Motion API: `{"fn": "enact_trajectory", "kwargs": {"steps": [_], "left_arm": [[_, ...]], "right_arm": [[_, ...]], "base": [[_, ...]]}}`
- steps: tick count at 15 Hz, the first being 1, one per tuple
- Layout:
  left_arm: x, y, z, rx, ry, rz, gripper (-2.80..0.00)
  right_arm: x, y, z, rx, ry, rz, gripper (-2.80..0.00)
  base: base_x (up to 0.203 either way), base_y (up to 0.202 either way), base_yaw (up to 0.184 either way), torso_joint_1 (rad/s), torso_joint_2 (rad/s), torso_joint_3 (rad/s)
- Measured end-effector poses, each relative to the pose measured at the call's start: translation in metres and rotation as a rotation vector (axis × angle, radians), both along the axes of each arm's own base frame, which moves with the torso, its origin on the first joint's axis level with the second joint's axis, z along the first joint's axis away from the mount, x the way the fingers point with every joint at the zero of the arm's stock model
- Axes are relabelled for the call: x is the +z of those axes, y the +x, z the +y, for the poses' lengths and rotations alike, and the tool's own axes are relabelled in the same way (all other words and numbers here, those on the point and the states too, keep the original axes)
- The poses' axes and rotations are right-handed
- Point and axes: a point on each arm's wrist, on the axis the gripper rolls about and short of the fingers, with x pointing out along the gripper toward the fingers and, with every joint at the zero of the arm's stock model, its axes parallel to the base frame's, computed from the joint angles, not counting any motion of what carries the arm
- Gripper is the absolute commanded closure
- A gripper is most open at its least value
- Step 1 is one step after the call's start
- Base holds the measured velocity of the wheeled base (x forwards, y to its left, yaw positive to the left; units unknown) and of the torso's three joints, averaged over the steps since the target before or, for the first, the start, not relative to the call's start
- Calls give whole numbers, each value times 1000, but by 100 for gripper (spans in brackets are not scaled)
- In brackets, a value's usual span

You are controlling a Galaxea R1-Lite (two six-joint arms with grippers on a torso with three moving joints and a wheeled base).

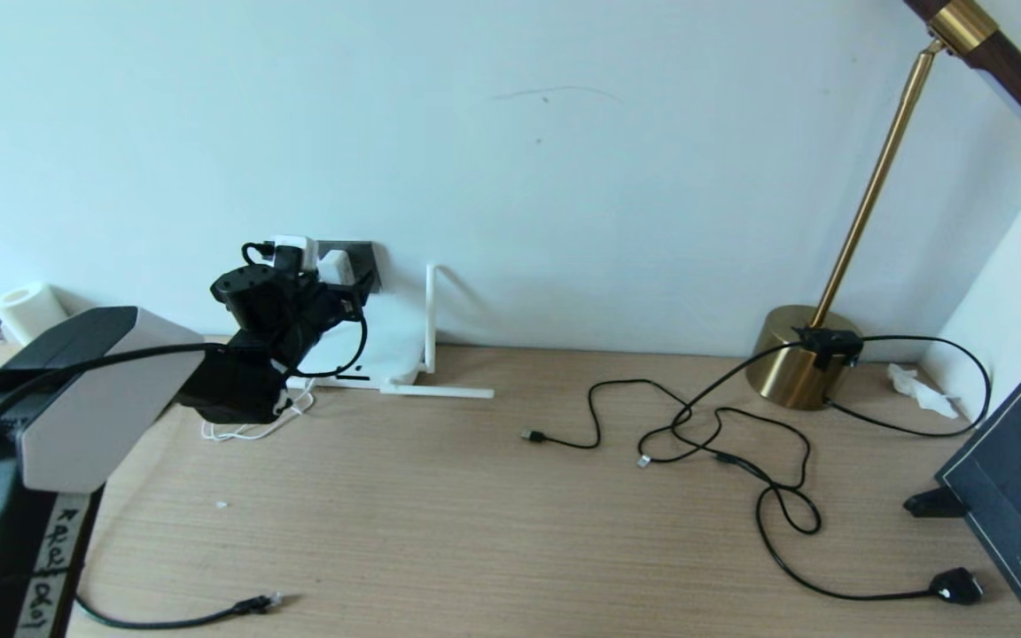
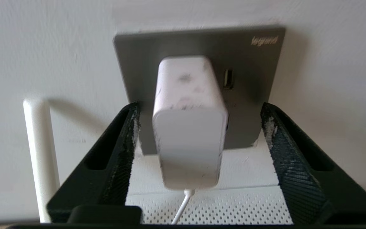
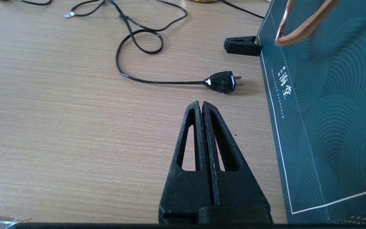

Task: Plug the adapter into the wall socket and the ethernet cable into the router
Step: Plug plug into socket, then pick up cable

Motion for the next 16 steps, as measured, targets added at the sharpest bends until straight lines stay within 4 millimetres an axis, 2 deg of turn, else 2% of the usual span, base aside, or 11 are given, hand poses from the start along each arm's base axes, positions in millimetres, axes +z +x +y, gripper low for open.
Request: {"fn": "enact_trajectory", "kwargs": {"steps": [3,6,13,16], "left_arm": [[-1,-26,1,0,-1,47,-280],[7,-67,3,-1,-3,84,-280],[85,-184,13,-9,-113,-16,-280],[109,-232,22,-10,-178,-35,-280]], "right_arm": [[0,0,0,0,0,0,0],[0,0,0,-1,0,0,0],[0,0,0,0,0,0,0],[0,0,0,0,0,0,0]], "base": [[0,0,0,0,0,0],[0,0,0,0,0,0],[0,0,0,0,0,0],[0,0,0,0,0,0]]}}
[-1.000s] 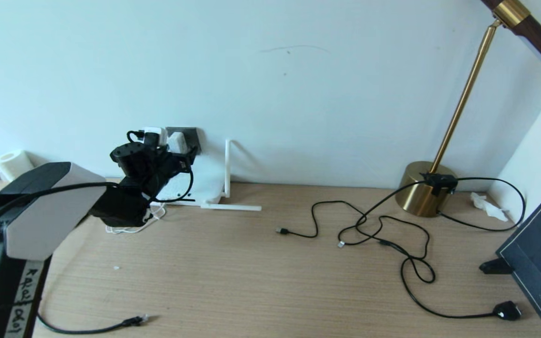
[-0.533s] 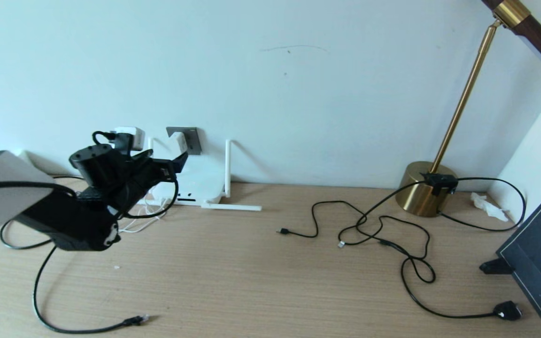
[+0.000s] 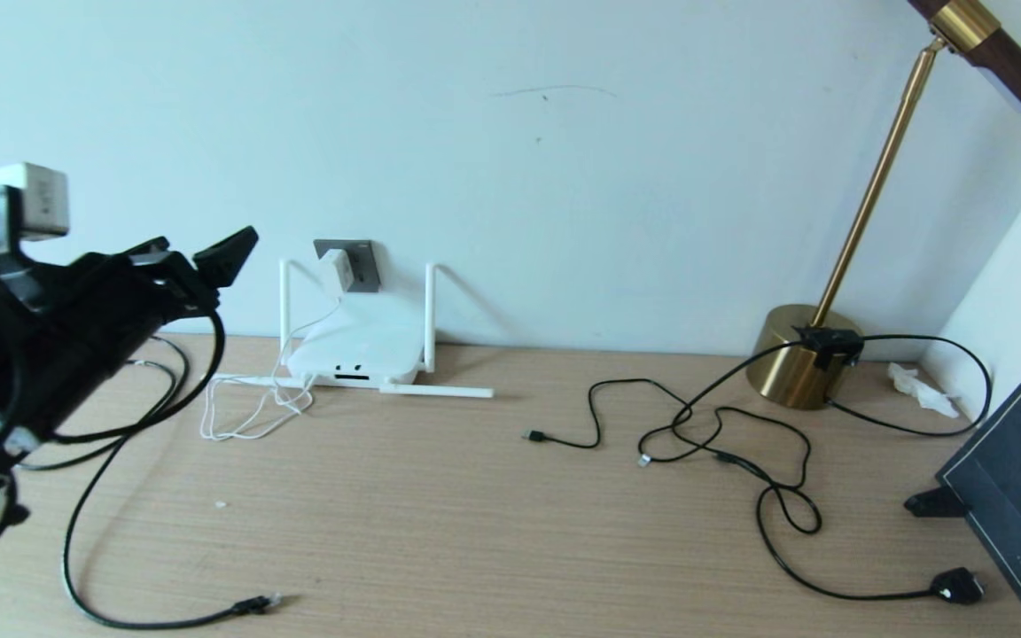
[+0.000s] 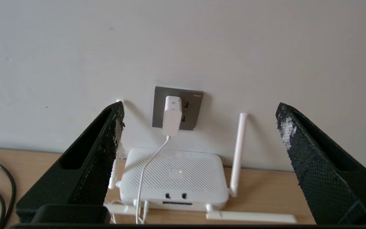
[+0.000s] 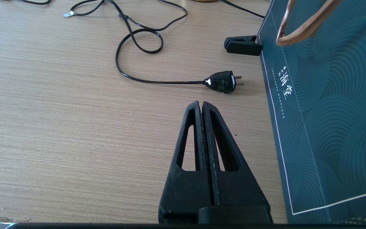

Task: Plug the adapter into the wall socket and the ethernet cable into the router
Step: Pick up cable

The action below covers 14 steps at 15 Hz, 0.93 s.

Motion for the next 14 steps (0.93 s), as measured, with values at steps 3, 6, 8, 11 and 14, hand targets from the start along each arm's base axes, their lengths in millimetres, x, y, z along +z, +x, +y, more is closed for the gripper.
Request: {"fn": "enact_trajectory", "kwargs": {"steps": [3,6,8,11,14], "left_arm": [[20,-46,1,-94,-32,83,-280],[58,-73,0,-166,-5,171,-280],[83,-89,-2,-178,65,239,-280],[97,-106,-5,-283,252,382,-280],[77,-110,1,-429,538,466,-280]], "right_arm": [[0,0,0,0,0,0,0],[0,0,0,0,0,0,0],[0,0,0,0,0,0,0],[0,0,0,0,0,0,0],[0,0,0,0,0,0,0]], "base": [[0,0,0,0,0,0],[0,0,0,0,0,0],[0,0,0,0,0,0],[0,0,0,0,0,0],[0,0,0,0,0,0]]}}
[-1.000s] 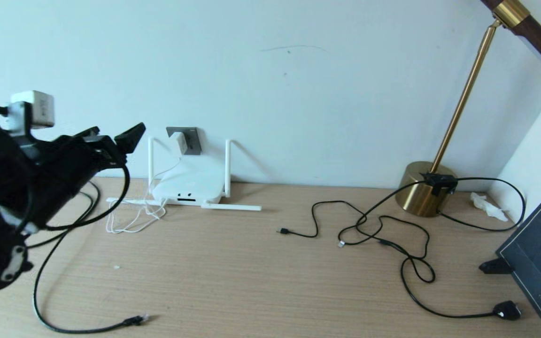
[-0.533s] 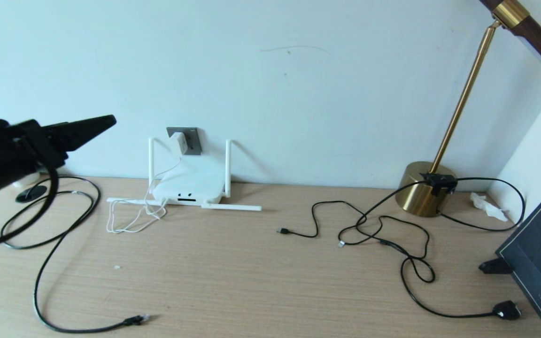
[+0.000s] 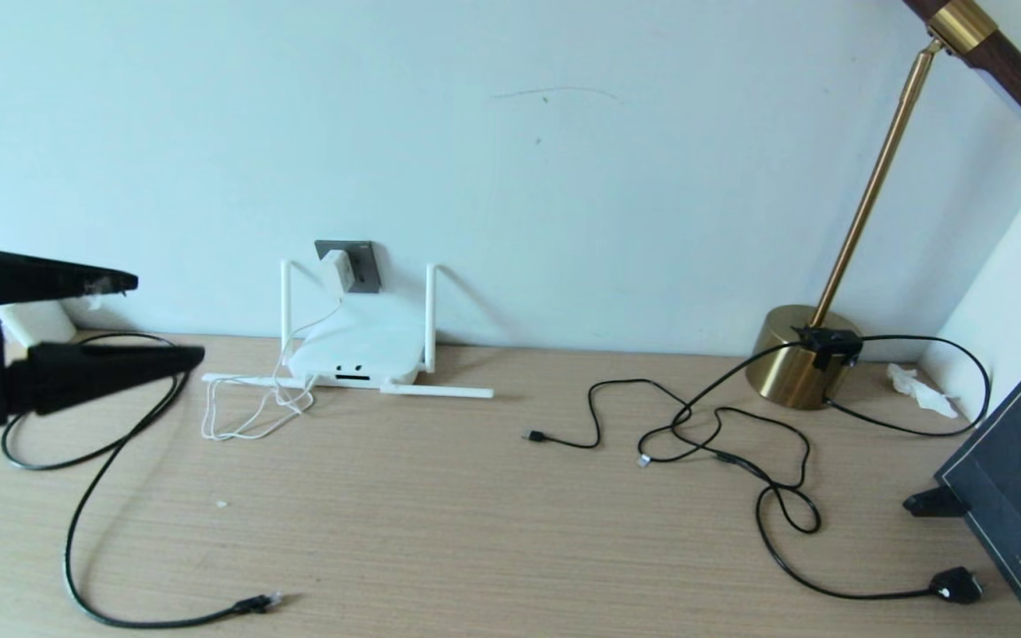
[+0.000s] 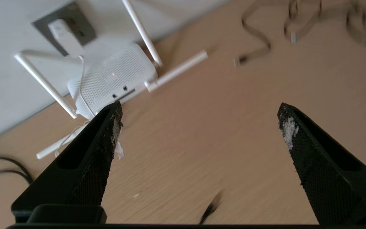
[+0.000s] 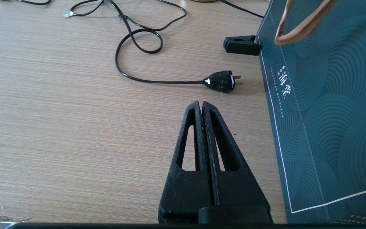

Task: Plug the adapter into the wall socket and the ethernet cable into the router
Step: Pick up cable

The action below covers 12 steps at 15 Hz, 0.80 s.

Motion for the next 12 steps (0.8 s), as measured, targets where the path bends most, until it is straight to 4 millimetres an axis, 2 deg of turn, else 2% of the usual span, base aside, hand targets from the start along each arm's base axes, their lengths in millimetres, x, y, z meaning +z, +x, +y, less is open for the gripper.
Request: {"fn": "enact_trajectory", "kwargs": {"steps": [6,9,12], "left_arm": [[-63,1,41,-337,620,90,-280],[-89,-11,46,-468,721,198,-280],[-100,-12,46,-556,797,244,-280]], "right_arm": [[0,0,0,0,0,0,0],[0,0,0,0,0,0,0],[0,0,0,0,0,0,0]], "base": [[0,0,0,0,0,0],[0,0,0,0,0,0],[0,0,0,0,0,0]]}}
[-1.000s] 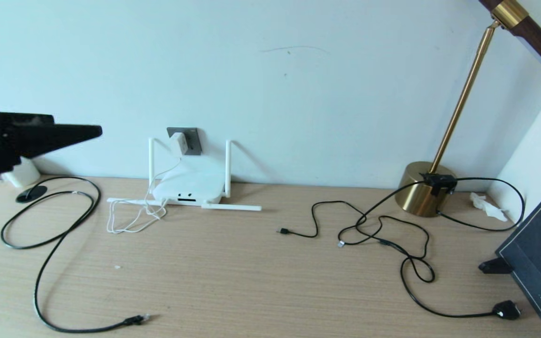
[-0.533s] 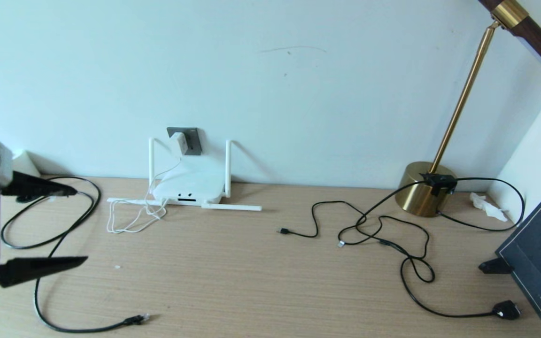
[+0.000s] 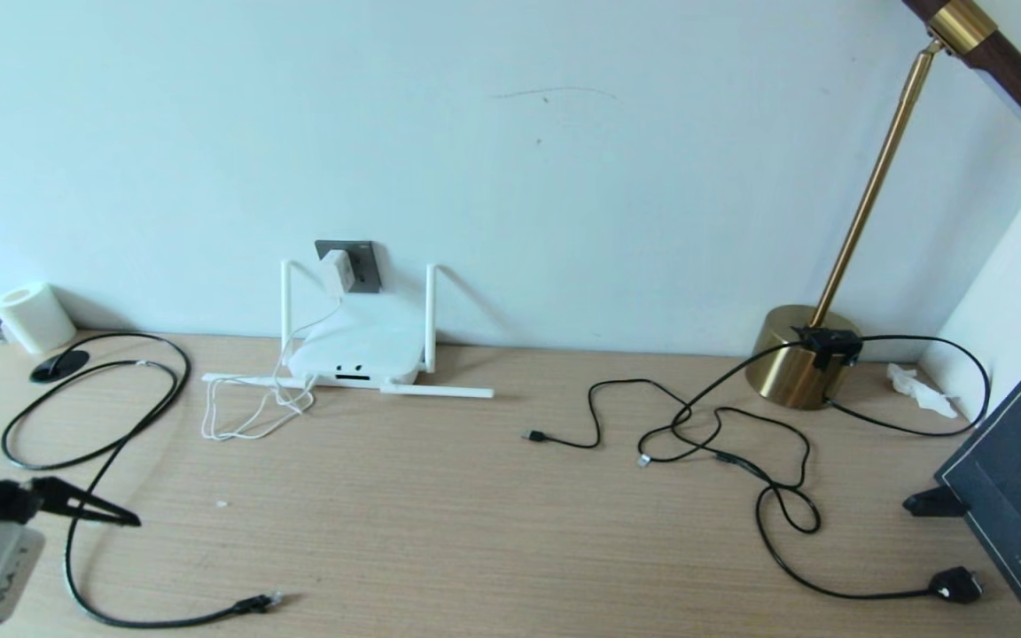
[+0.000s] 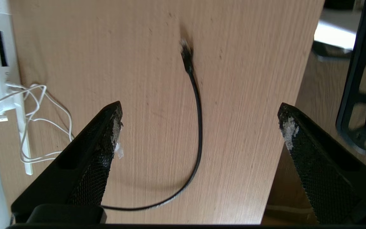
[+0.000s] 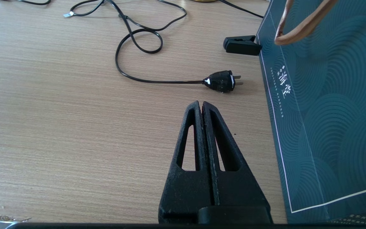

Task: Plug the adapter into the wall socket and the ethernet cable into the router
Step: Pick up cable

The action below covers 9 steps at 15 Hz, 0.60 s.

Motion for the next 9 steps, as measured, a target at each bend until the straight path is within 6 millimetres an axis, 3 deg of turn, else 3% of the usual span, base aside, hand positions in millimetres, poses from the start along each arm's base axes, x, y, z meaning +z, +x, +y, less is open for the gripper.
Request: {"fn": "enact_trajectory", "kwargs": {"steps": [4,9], "left_arm": [[-7,11,-14,24,38,77,-280],[-33,45,-10,112,37,179,-280]], "right_arm": [[0,0,0,0,0,0,0],[0,0,0,0,1,0,0]], "base": [[0,0,0,0,0,0],[0,0,0,0,0,0]]}}
